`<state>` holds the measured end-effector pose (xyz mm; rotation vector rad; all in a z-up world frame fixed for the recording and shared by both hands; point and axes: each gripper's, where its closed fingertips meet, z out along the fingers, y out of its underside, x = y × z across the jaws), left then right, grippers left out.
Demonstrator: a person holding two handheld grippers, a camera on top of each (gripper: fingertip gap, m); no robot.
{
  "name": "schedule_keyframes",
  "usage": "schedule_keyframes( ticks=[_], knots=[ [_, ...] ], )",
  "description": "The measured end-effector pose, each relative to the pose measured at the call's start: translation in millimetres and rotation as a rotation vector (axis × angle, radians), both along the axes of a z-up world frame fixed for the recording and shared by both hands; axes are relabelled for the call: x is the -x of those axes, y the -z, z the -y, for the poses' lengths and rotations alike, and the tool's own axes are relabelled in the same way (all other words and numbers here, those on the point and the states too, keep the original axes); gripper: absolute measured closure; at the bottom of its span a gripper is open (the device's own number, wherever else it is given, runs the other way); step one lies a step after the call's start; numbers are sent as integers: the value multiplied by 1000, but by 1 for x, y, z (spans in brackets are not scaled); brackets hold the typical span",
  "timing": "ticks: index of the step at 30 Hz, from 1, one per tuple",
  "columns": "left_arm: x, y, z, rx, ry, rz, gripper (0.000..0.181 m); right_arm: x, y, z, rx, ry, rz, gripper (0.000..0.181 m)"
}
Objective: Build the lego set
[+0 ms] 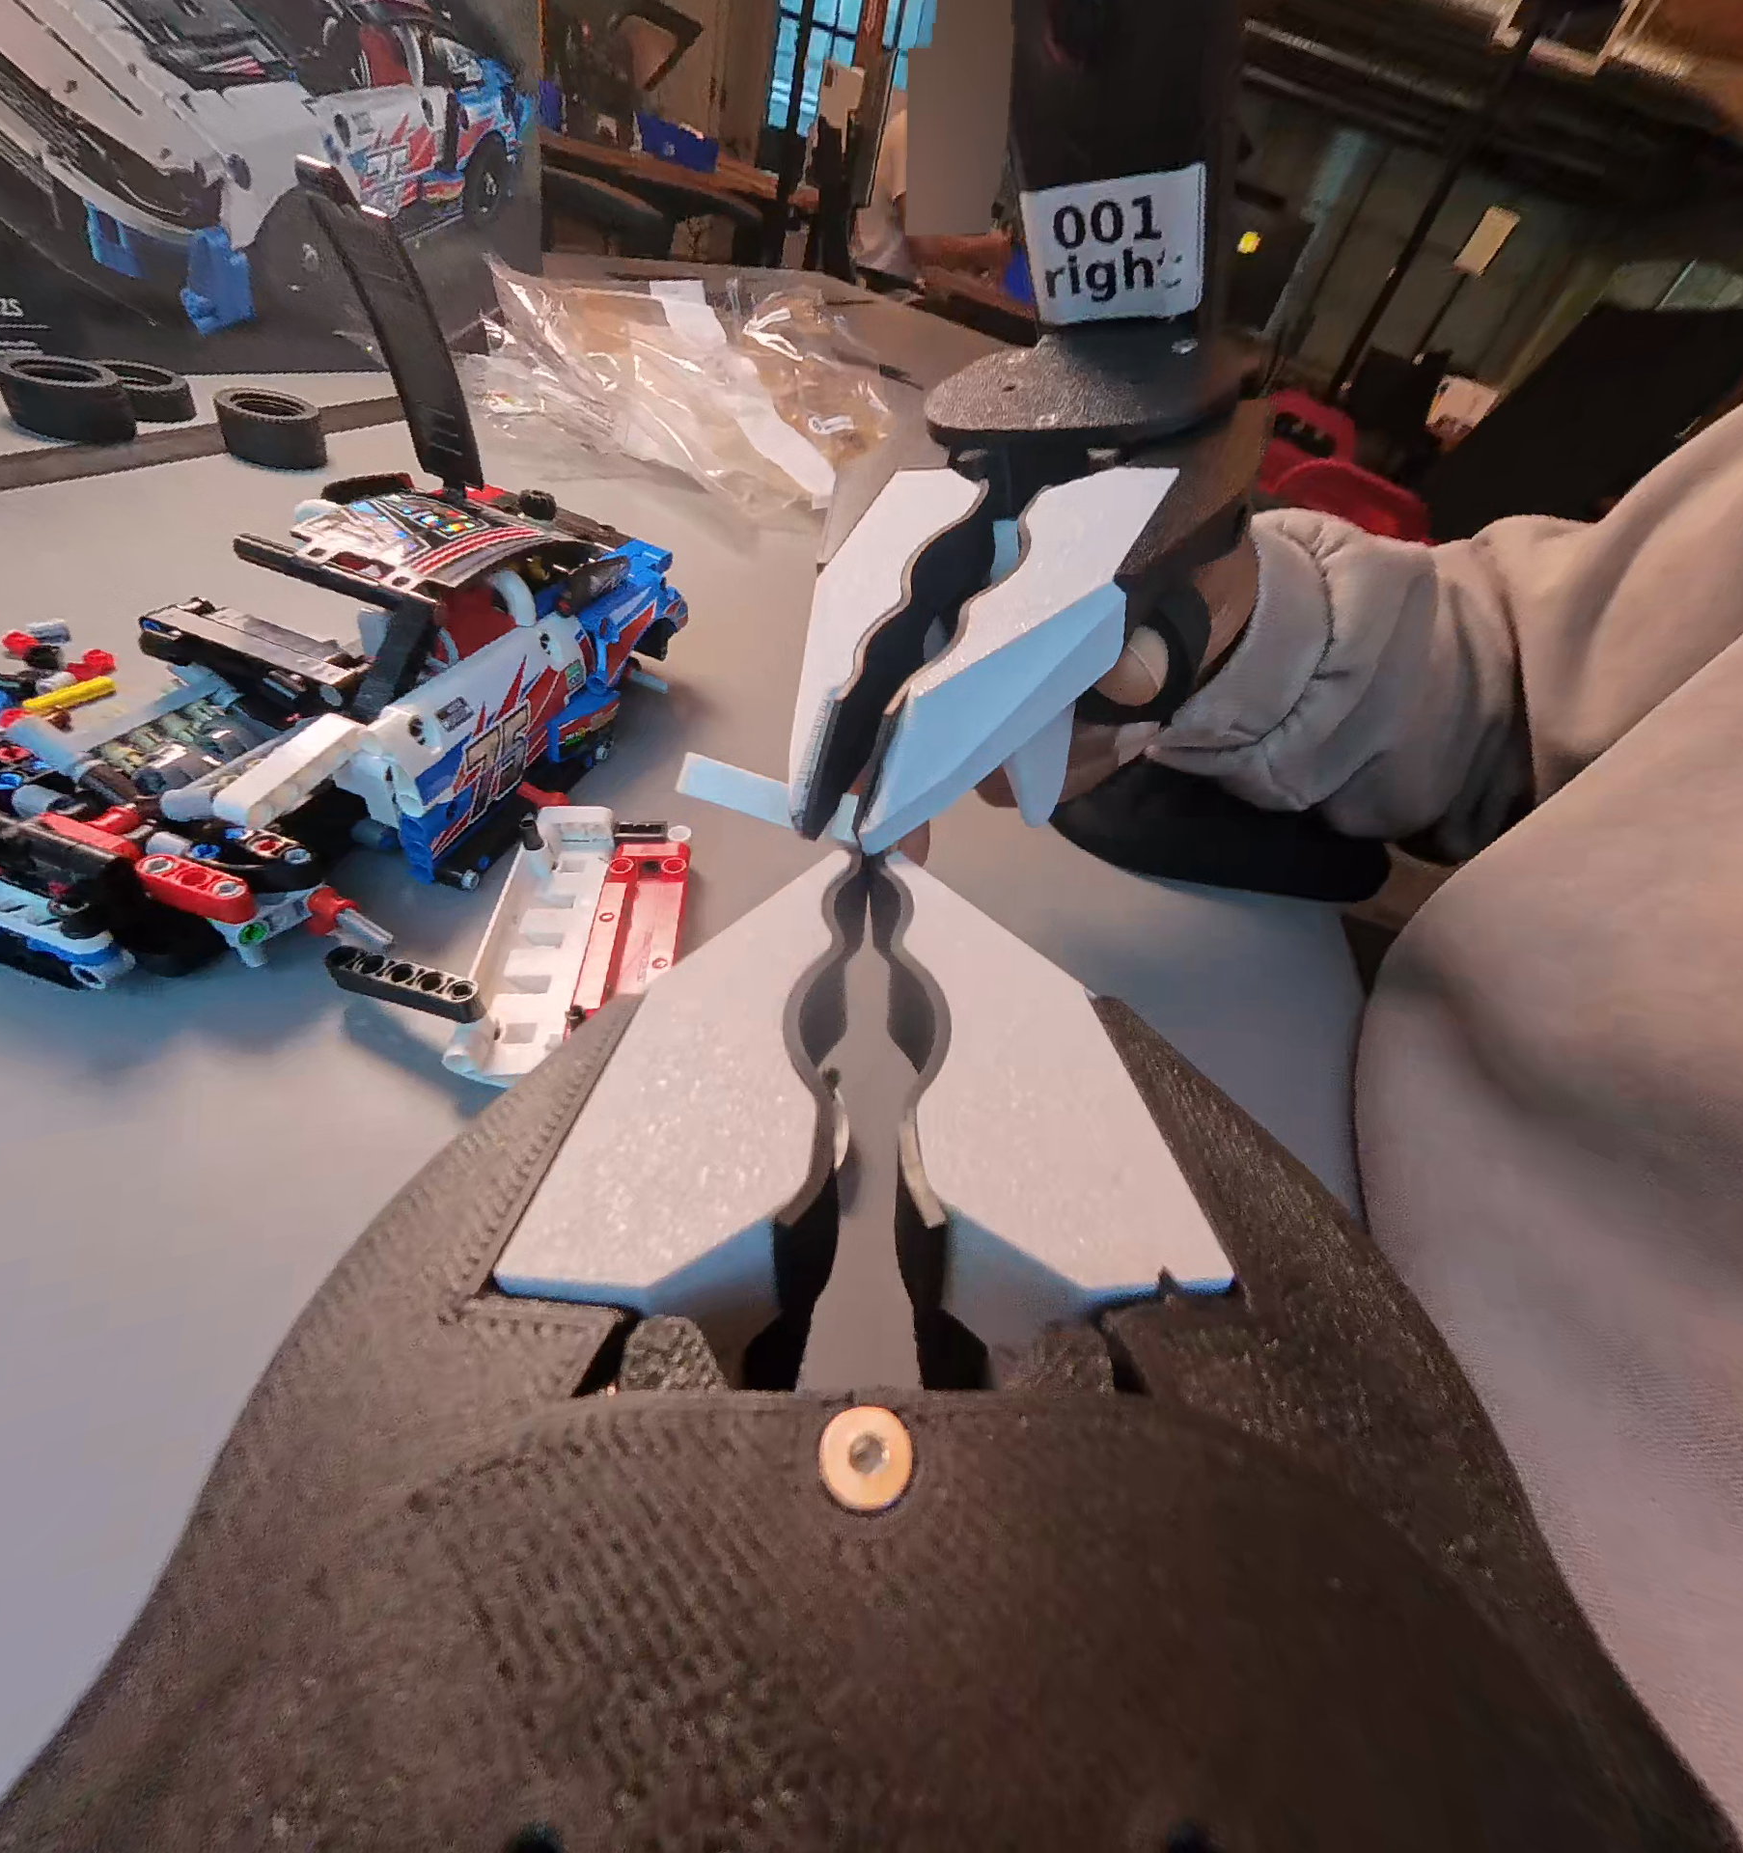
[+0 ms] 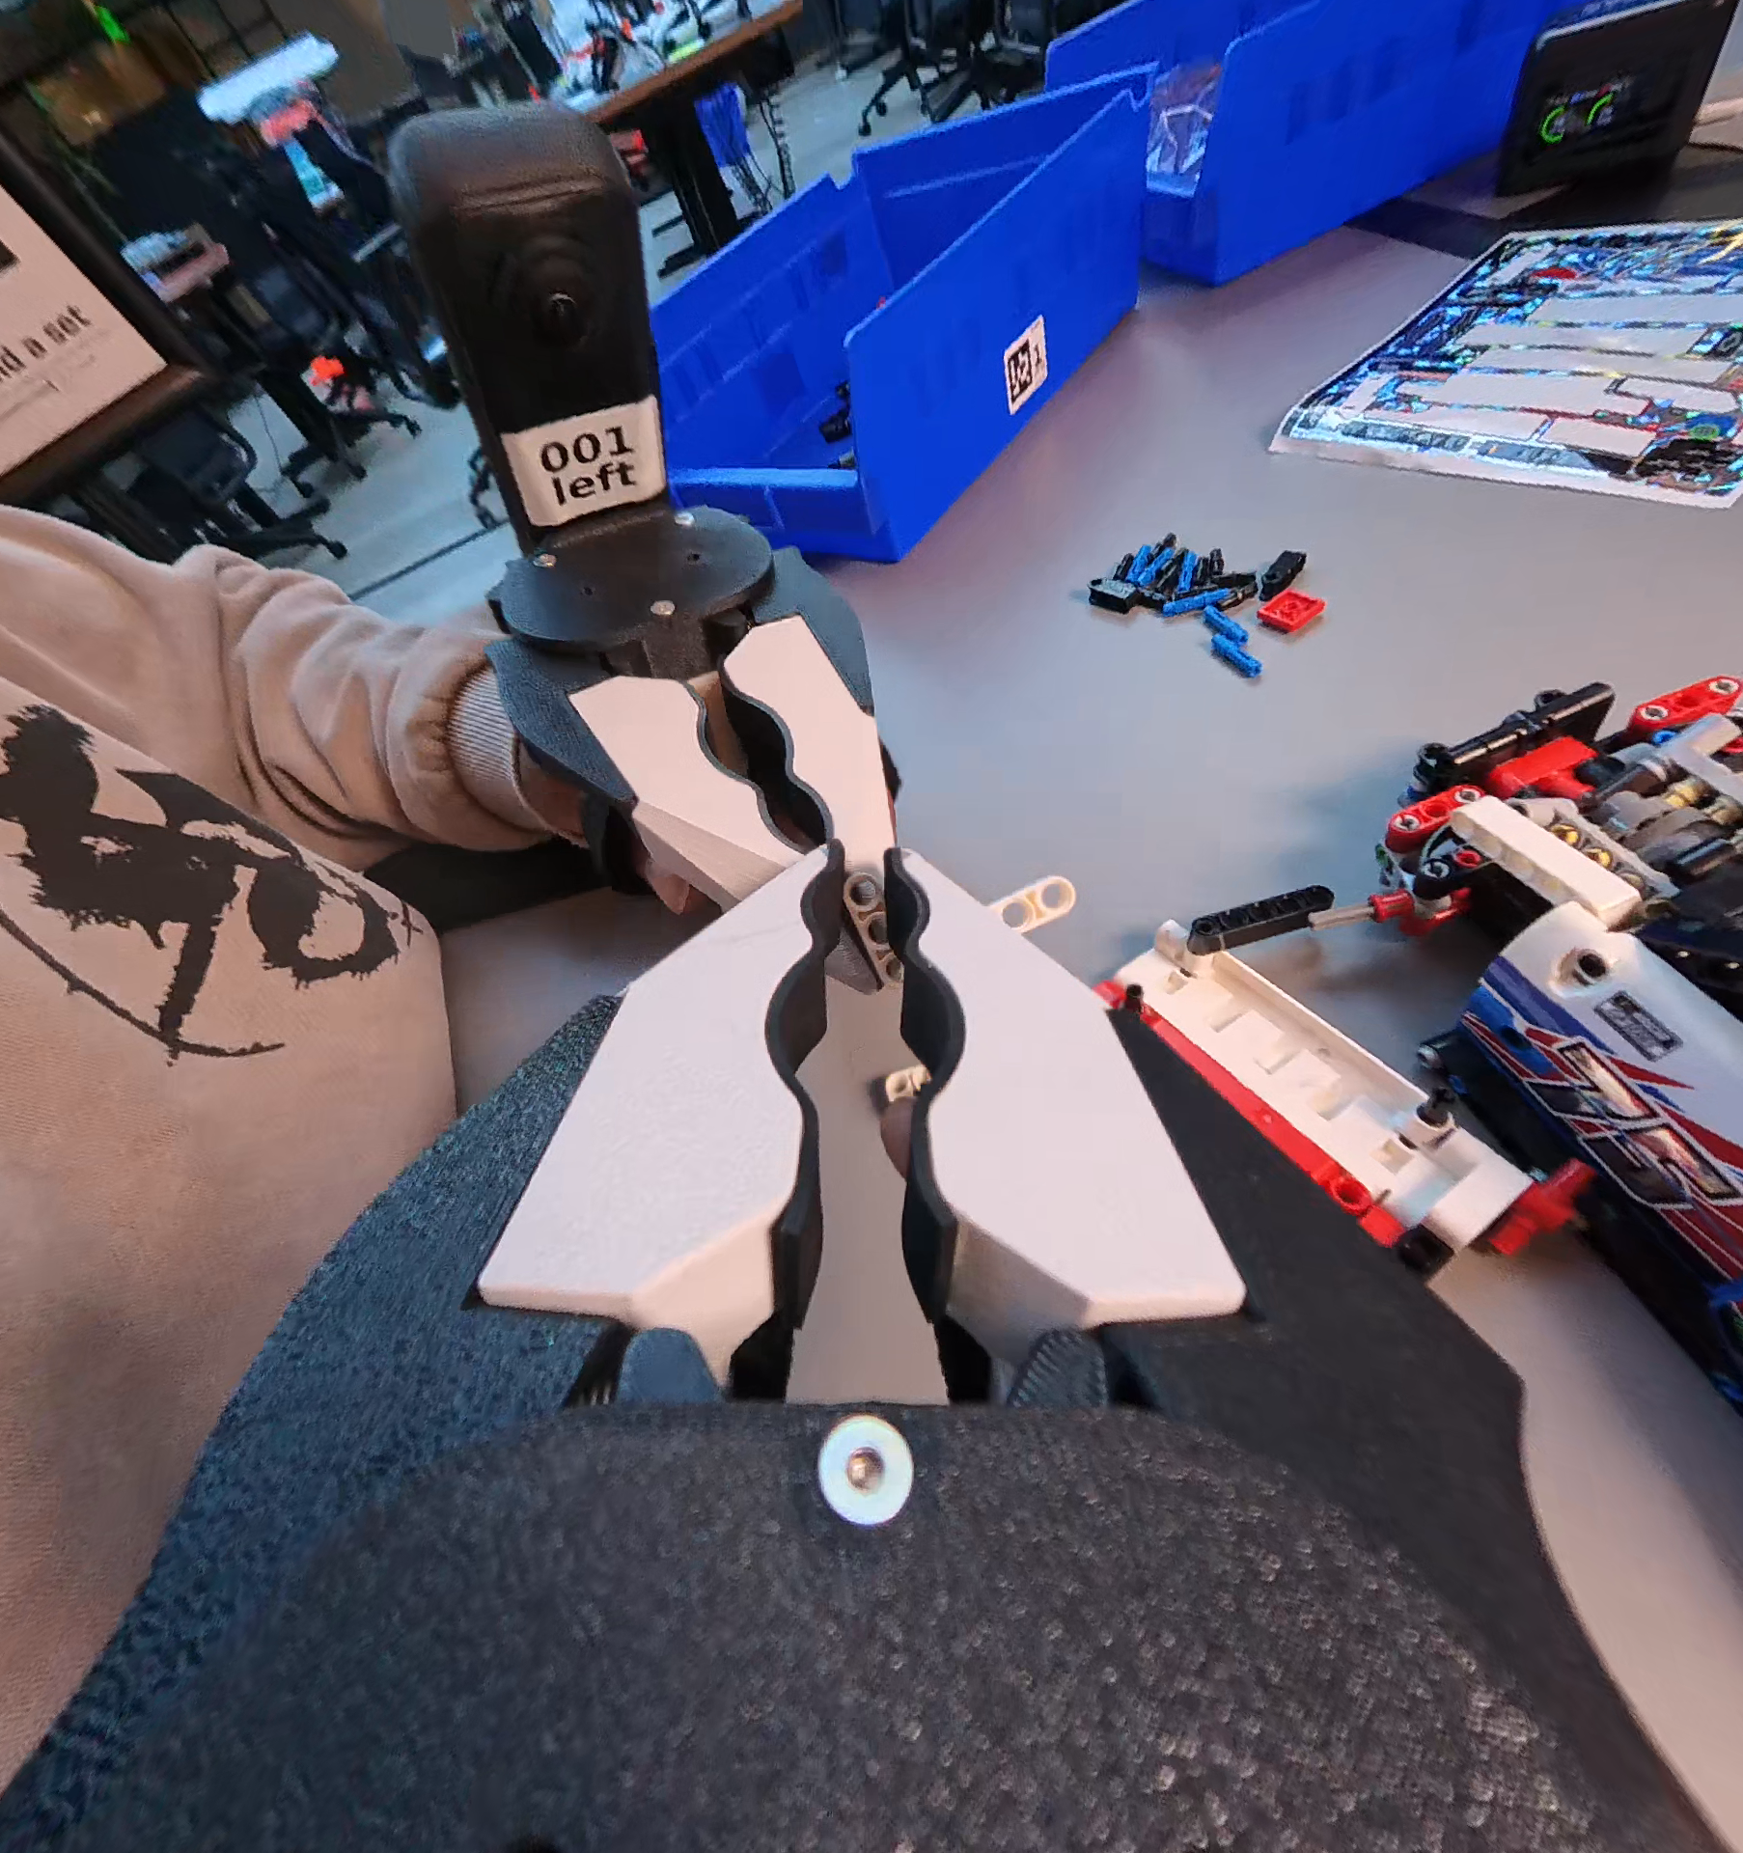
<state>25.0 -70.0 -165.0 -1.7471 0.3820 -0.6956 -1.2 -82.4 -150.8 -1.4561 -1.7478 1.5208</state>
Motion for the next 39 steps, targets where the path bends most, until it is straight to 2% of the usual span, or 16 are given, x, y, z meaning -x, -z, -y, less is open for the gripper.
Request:
schedule_keyframes(
  ticks=[3, 12, 15, 18, 20, 23, 26, 29, 30, 32, 35, 36, 39],
  knots=[
    [-1, -7, 2, -21, 26, 64, 181, 2, -5, 2, 69, -7, -29, 177],
    [1, -11, 4, -56, 33, 48, 181, -2, -14, 1, 335, -42, -60, 178],
    [8, -8, 2, -76, 1, -41, 180, -4, -14, -3, 384, -45, -62, 178],
    [11, 0, 1, -99, -12, -185, 158, -9, -17, -1, 438, -88, -60, 179],
    [8, 6, 2, -127, -1, -298, 150, -14, -16, 8, 454, -149, -43, 179],
    [-3, 12, 6, -180, 46, -415, 152, -20, -10, 24, 388, -237, -16, 178],
    [-15, 16, 13, -237, 112, -510, 172, -25, -8, 36, 363, -297, -7, 179],
    [-14, 7, 15, -358, 84, -627, 175, -27, -18, 36, 332, -316, -69, 178],
    [-12, 2, 15, -404, 65, -662, 175, -29, -26, 33, 309, -320, -113, 171],
    [-6, -4, 14, -469, 31, -732, 175, -33, -30, 23, 169, -309, -159, 160],
    [-6, -6, 16, -517, 40, -762, 175, -37, -10, 11, -202, -296, -201, 161],
    [-7, -6, 17, -522, 50, -754, 175, -39, -5, 12, -272, -304, -215, 161],
    [-10, -2, 18, -528, 76, -758, 176, -39, -8, 25, -319, -319, -299, 162]
  ],
)
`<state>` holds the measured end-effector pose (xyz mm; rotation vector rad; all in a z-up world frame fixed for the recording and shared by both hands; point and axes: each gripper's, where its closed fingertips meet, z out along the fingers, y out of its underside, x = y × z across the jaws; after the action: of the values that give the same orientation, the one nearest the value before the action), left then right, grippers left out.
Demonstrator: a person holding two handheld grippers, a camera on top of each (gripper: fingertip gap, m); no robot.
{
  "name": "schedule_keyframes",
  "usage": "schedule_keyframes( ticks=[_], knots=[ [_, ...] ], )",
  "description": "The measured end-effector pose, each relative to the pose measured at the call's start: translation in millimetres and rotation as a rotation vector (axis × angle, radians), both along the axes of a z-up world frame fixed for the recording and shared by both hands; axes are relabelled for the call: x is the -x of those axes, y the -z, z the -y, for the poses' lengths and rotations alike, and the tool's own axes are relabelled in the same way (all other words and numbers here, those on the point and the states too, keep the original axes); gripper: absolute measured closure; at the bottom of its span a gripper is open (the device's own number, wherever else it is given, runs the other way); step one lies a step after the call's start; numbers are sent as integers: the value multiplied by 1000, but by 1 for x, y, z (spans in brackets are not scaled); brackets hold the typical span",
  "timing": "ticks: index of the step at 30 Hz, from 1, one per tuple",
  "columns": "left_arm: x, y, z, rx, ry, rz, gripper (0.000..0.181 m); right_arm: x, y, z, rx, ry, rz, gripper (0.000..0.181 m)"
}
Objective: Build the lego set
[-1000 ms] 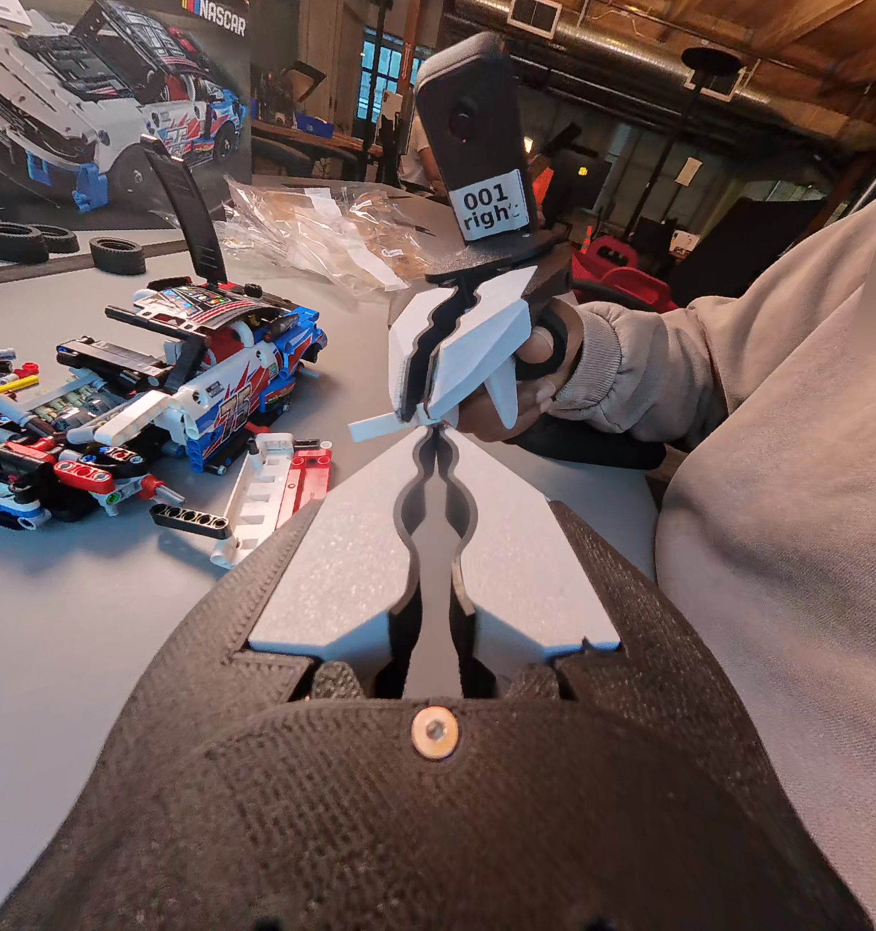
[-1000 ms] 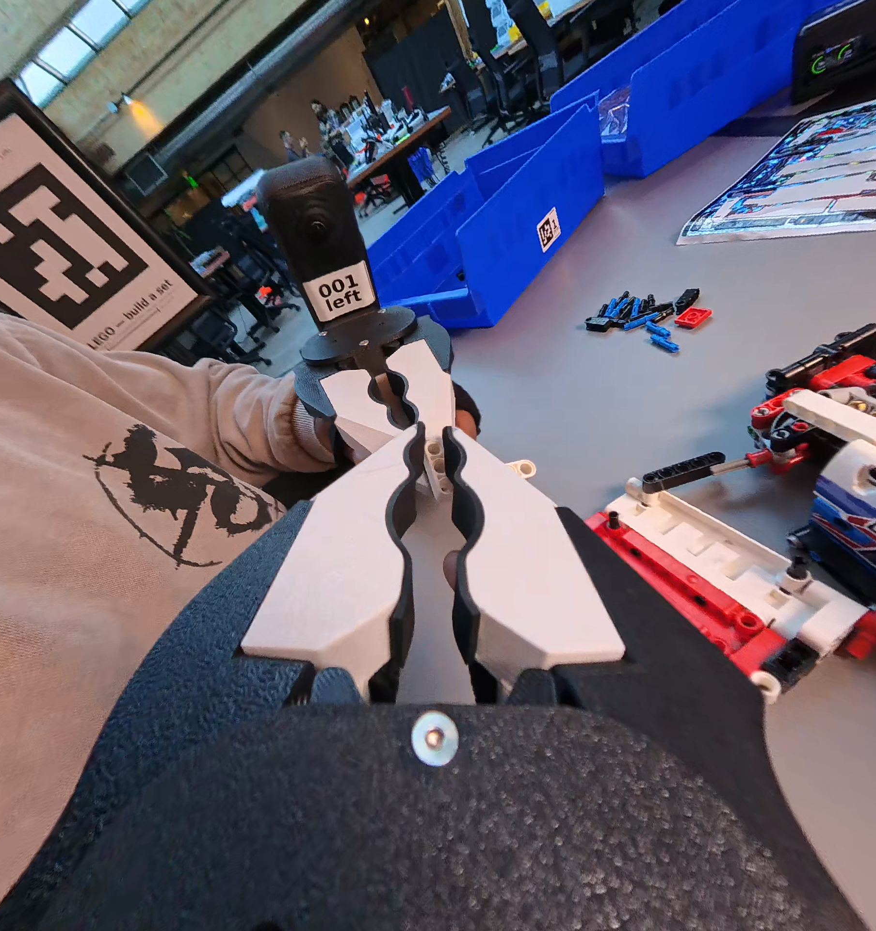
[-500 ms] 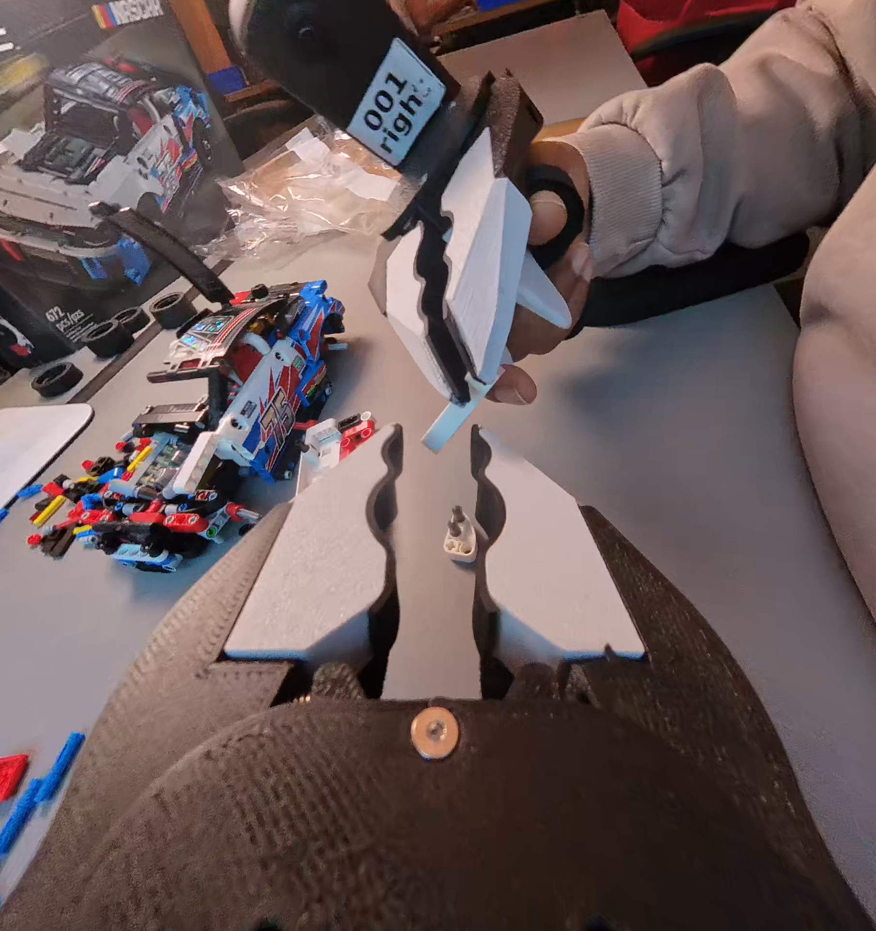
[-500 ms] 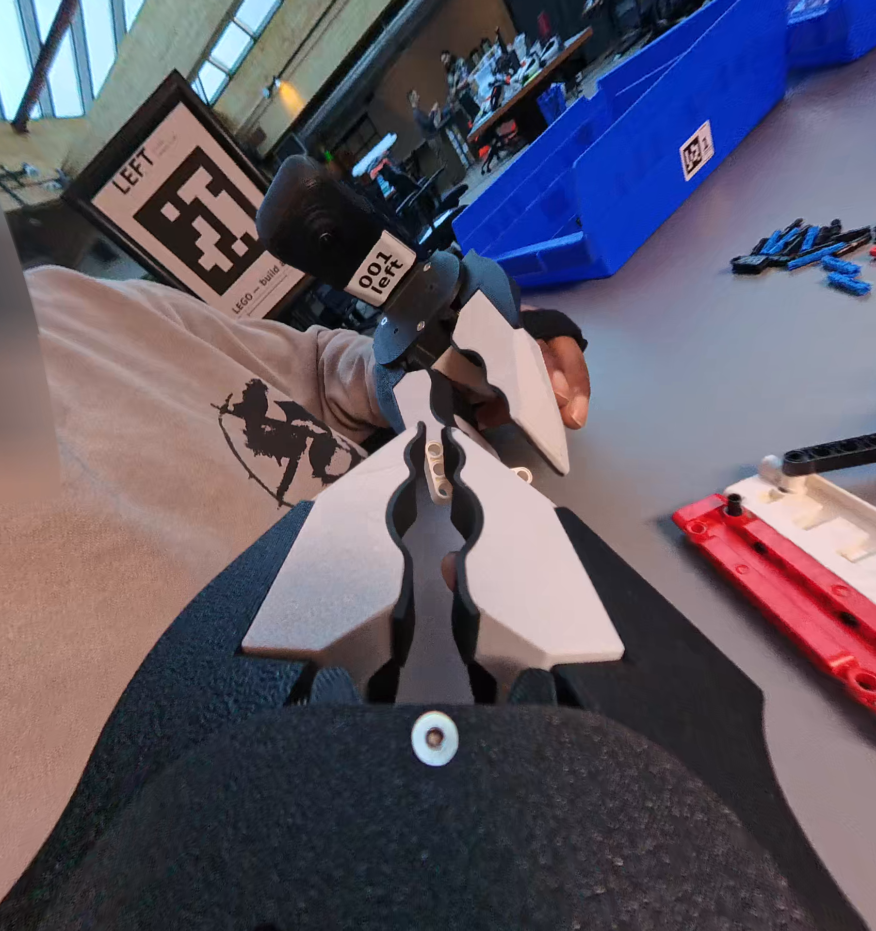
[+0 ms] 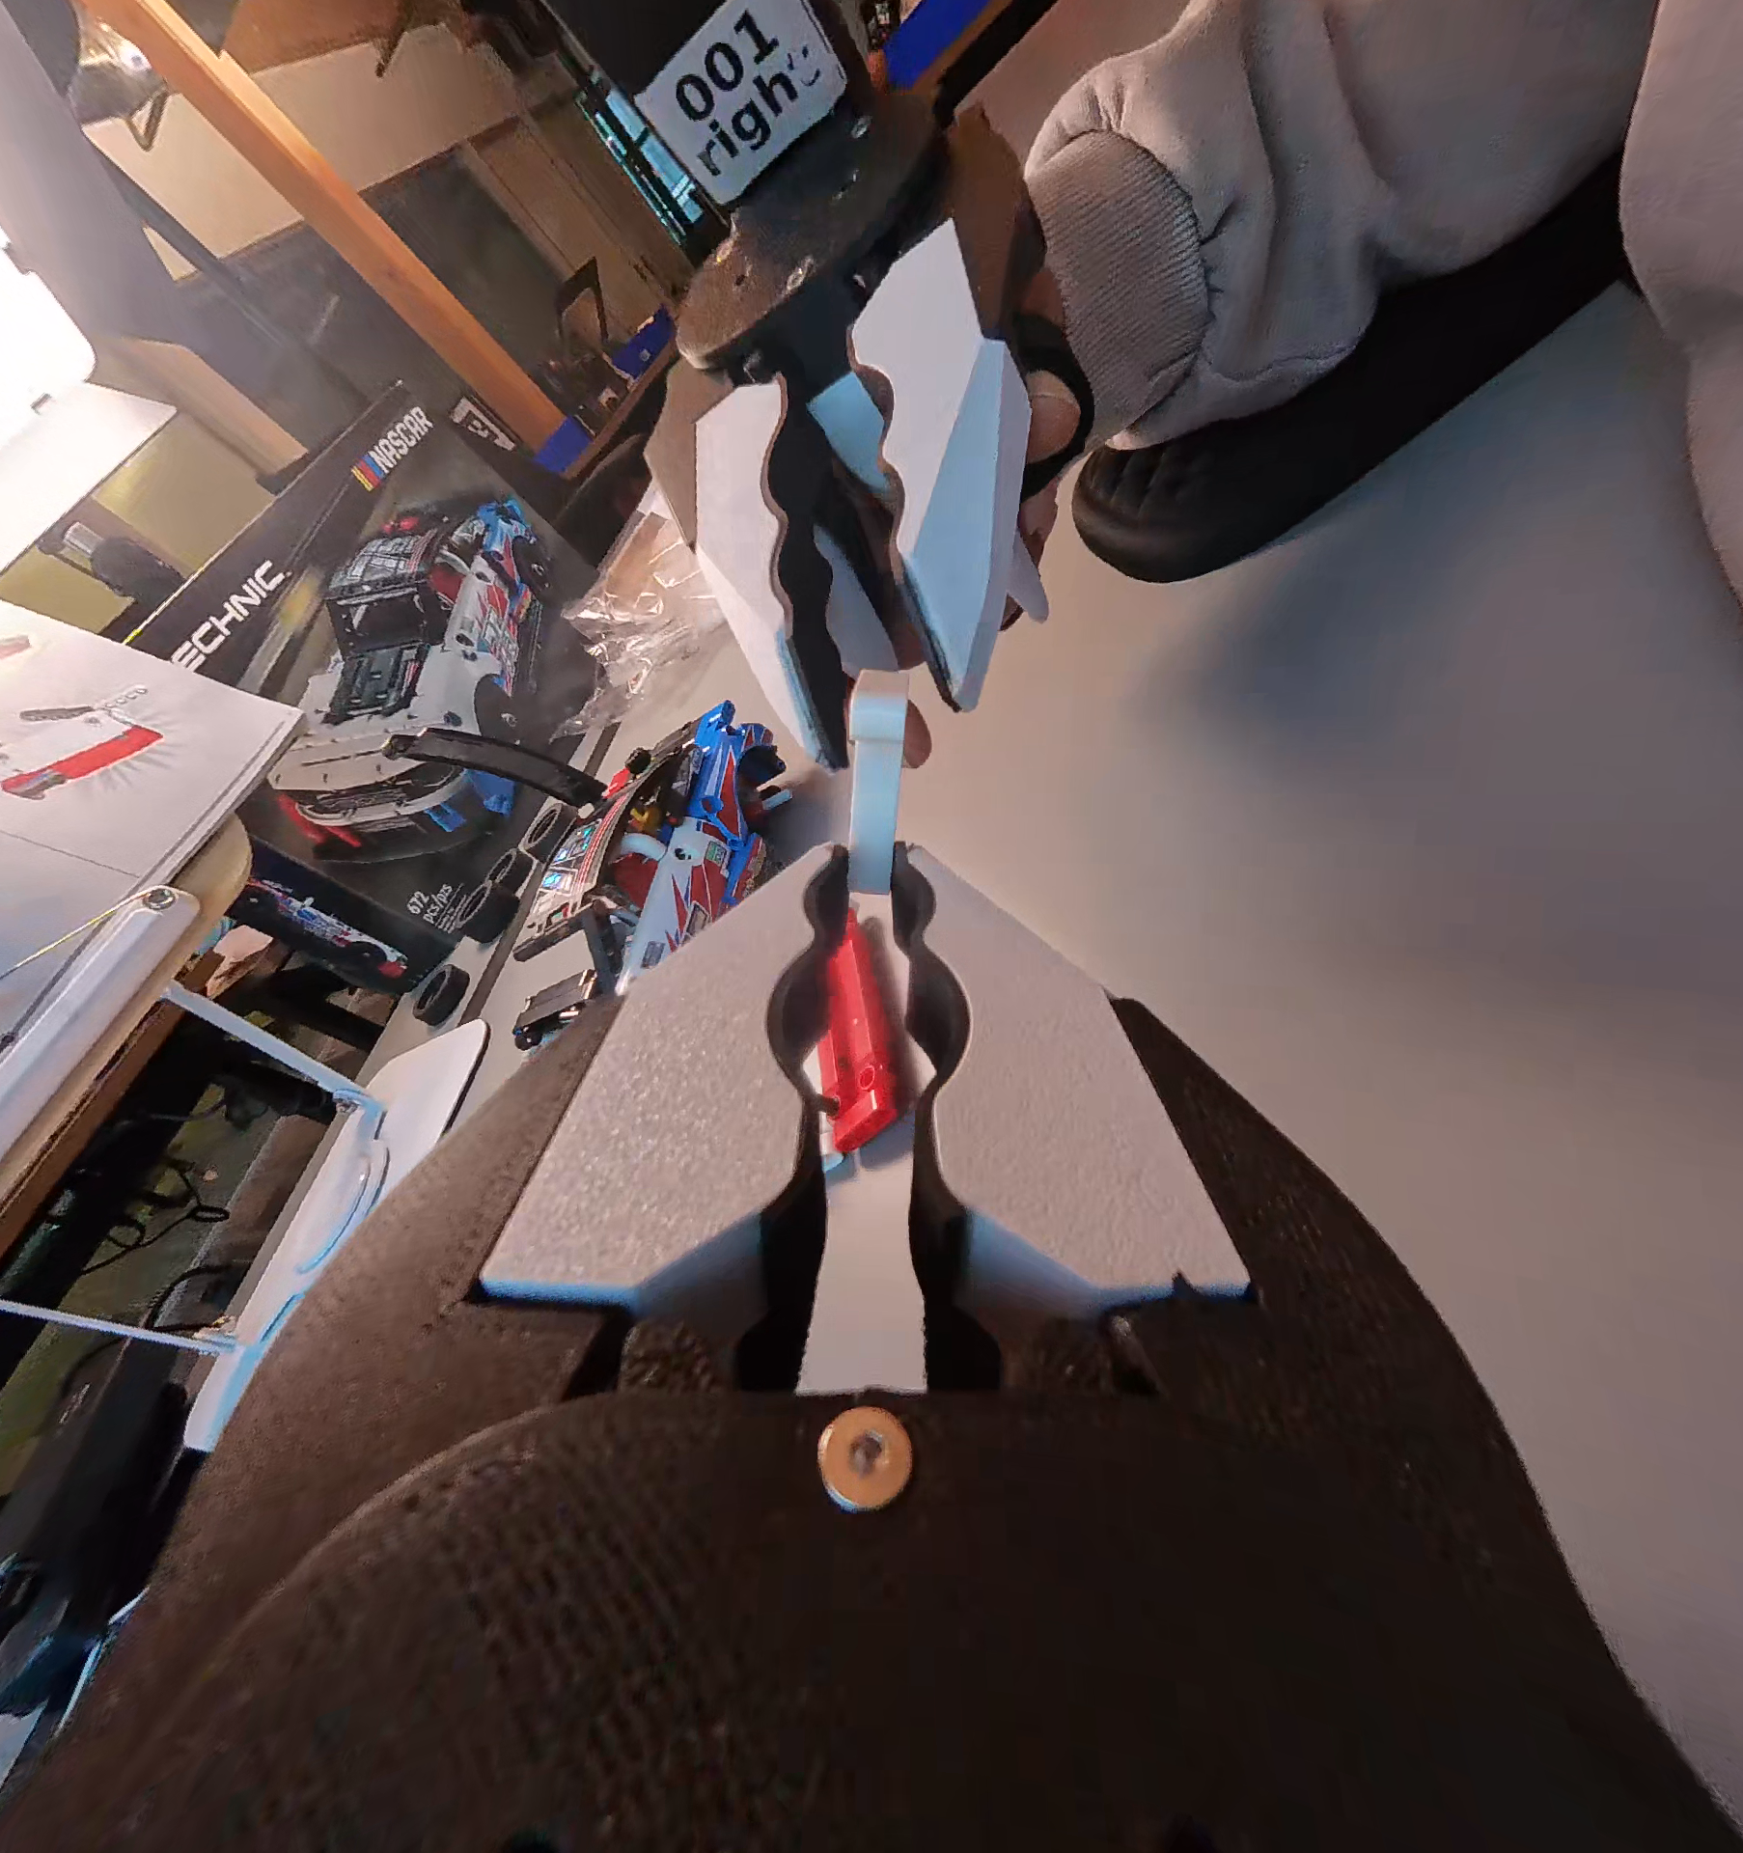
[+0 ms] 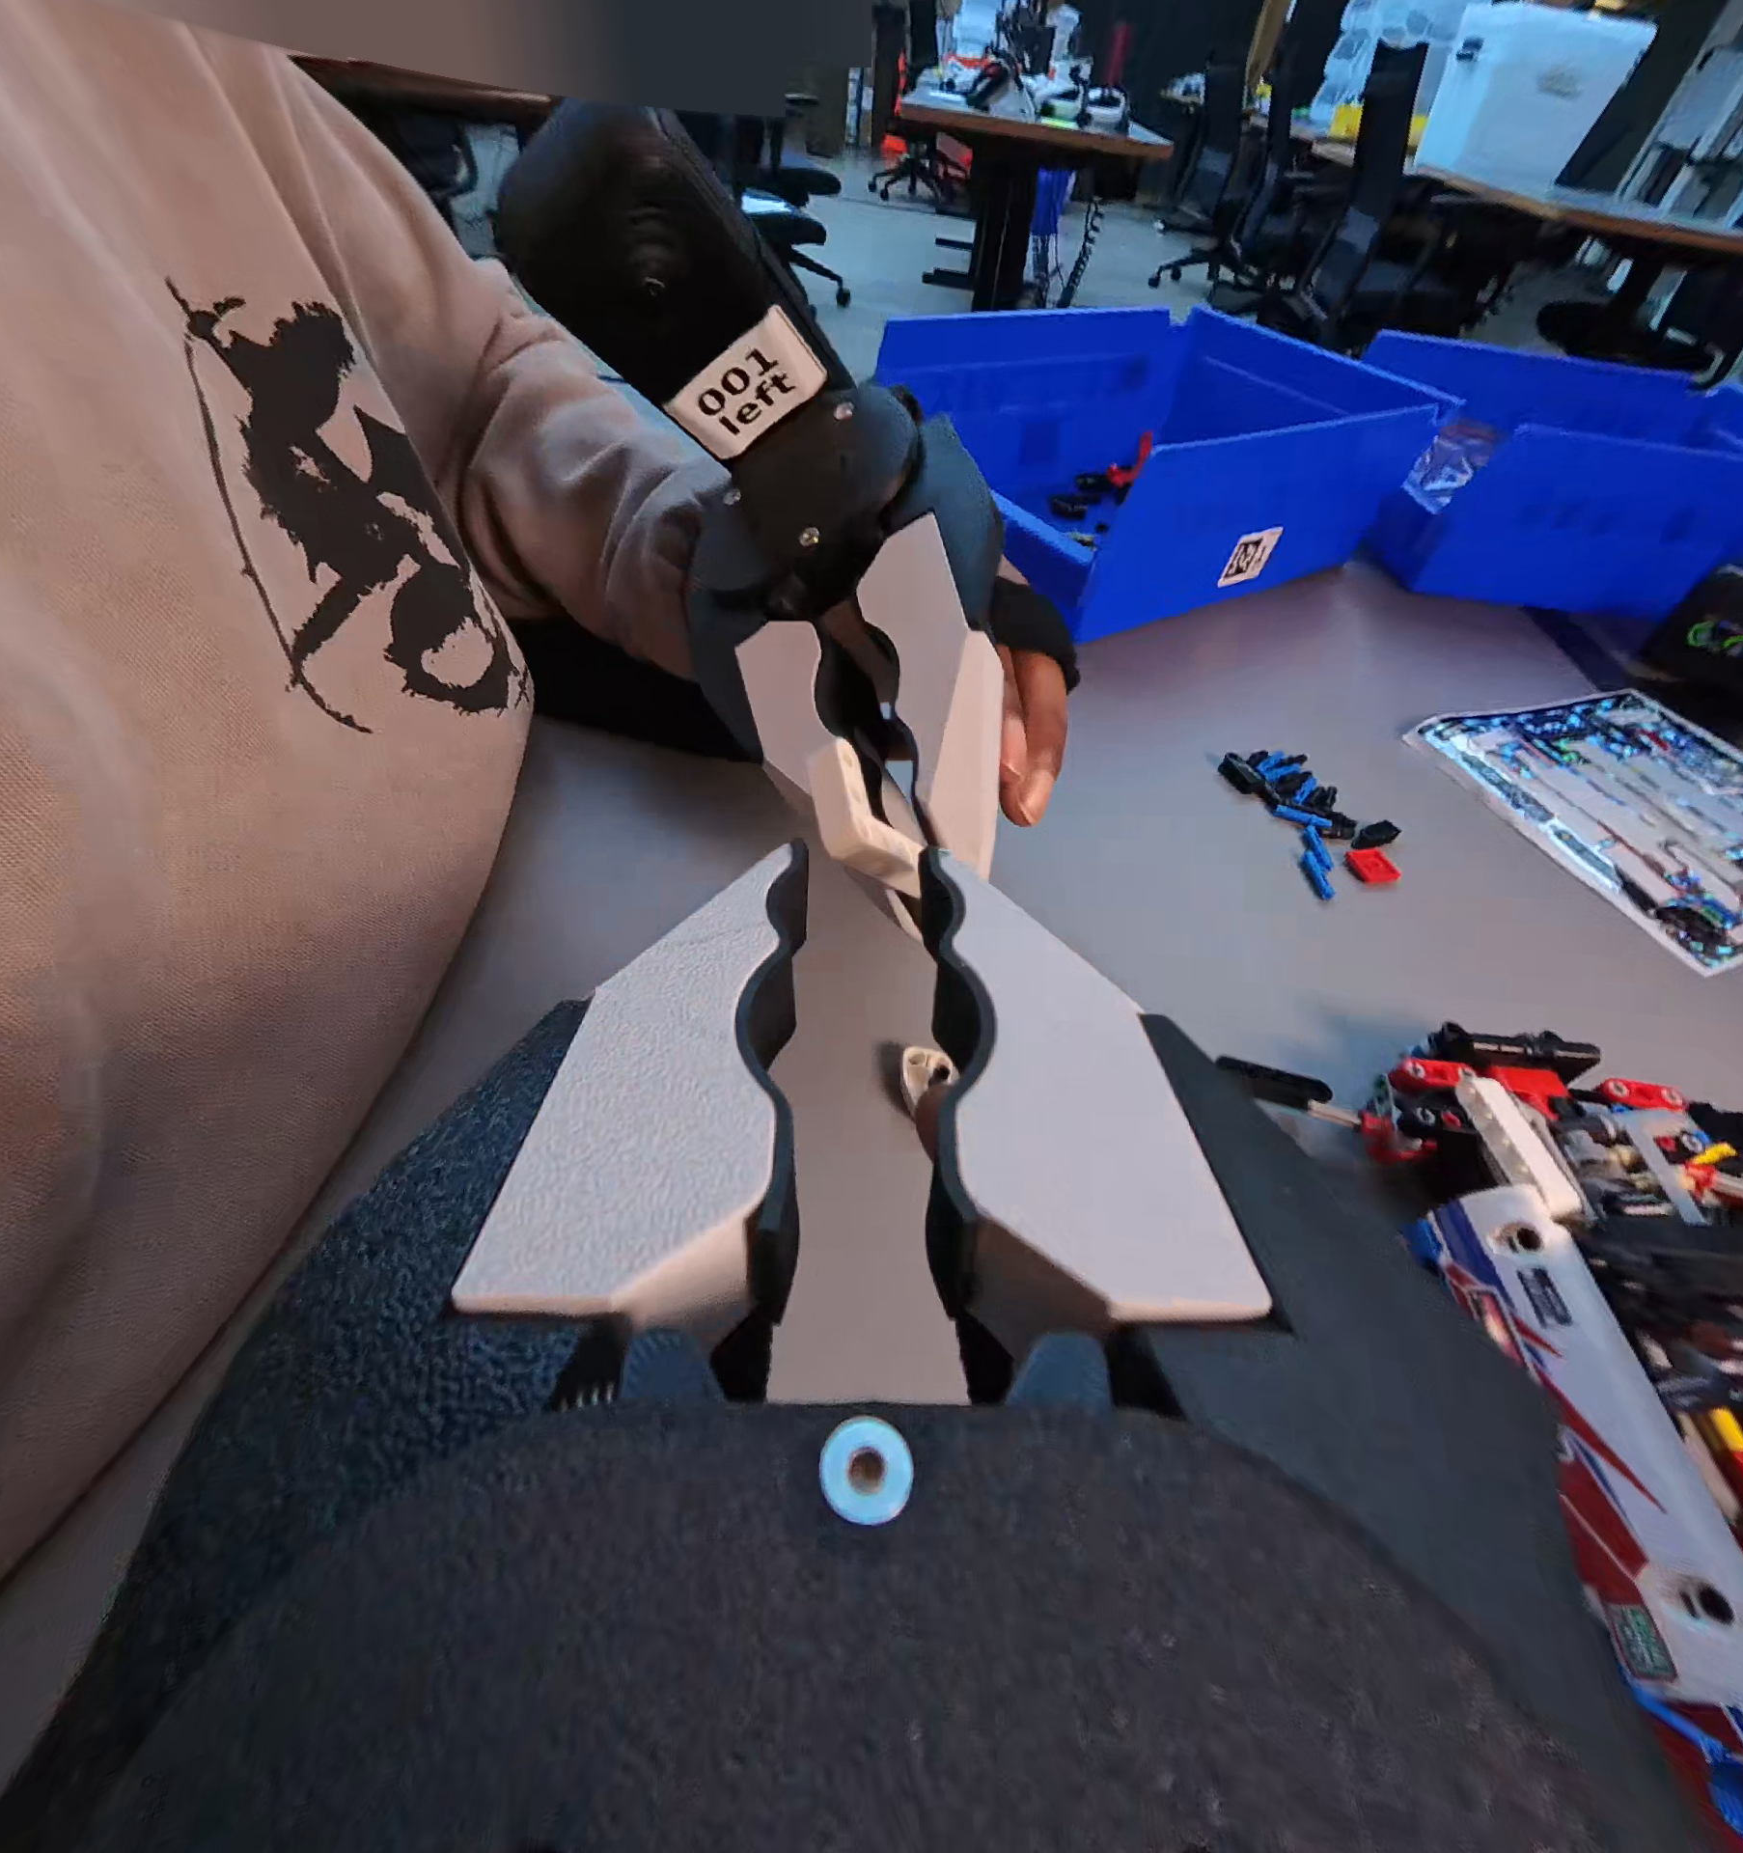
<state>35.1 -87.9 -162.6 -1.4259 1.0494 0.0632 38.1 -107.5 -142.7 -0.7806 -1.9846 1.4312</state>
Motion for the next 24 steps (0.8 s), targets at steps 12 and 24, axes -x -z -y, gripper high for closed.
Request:
schedule_keyframes(
  ticks=[12, 24],
  knots=[
    [18, -14, -3, 391, 40, 575, 159, 17, 2, -30, -504, 227, -264, 177],
    [13, 11, -5, 582, 8, 578, 176, 35, 35, -29, -902, 246, -406, 169]
  ],
)
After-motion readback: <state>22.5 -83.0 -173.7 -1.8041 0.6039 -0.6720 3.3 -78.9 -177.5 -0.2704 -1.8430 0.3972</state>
